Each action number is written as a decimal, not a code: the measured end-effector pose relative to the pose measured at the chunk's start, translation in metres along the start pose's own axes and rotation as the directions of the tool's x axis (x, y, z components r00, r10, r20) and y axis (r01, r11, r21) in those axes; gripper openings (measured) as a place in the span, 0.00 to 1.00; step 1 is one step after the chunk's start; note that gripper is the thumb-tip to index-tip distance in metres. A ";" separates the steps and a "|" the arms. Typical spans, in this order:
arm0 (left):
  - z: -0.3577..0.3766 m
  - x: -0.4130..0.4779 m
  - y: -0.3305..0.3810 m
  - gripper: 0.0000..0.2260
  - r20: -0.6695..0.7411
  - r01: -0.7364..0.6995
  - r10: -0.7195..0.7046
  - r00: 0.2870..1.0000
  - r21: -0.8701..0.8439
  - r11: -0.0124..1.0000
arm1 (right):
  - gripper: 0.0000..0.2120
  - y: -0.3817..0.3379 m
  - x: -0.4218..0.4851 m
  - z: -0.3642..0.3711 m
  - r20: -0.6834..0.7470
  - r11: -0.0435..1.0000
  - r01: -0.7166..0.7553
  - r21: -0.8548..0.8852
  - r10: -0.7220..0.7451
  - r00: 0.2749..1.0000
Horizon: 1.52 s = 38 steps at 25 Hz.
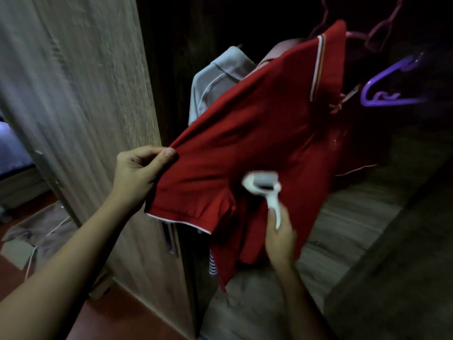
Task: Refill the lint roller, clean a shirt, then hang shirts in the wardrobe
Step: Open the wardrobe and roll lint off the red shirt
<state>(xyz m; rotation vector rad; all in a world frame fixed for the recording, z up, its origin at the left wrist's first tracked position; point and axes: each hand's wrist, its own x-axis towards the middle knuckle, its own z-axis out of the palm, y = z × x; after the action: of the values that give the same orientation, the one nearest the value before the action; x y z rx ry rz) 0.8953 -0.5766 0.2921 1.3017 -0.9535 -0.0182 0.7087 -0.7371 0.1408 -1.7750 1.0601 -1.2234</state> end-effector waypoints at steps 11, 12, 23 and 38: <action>-0.004 0.001 -0.005 0.14 -0.007 0.011 -0.010 1.000 0.014 1.000 | 0.20 -0.064 -0.045 0.025 -0.019 0.978 0.096 0.183 -0.095 0.995; -0.004 0.001 -0.004 0.14 -0.001 0.006 -0.006 1.000 0.019 1.000 | 0.21 -0.057 -0.063 0.030 0.013 0.980 0.070 0.184 -0.074 0.997; 0.047 -0.056 -0.030 0.07 0.130 -0.043 0.035 0.991 0.058 0.997 | 0.16 -0.069 -0.060 -0.060 -0.326 0.999 0.015 0.039 -0.001 0.945; 0.200 -0.227 0.010 0.25 0.676 -0.271 0.187 0.713 0.020 0.962 | 0.17 -0.024 -0.233 -0.226 -0.553 0.932 -0.298 -0.208 0.139 0.821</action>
<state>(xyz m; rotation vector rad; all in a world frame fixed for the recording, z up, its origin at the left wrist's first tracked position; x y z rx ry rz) 0.6261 -0.6181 0.1601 1.2917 -1.7646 -0.2600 0.4500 -0.5396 0.1444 -1.4765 1.7941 -1.5139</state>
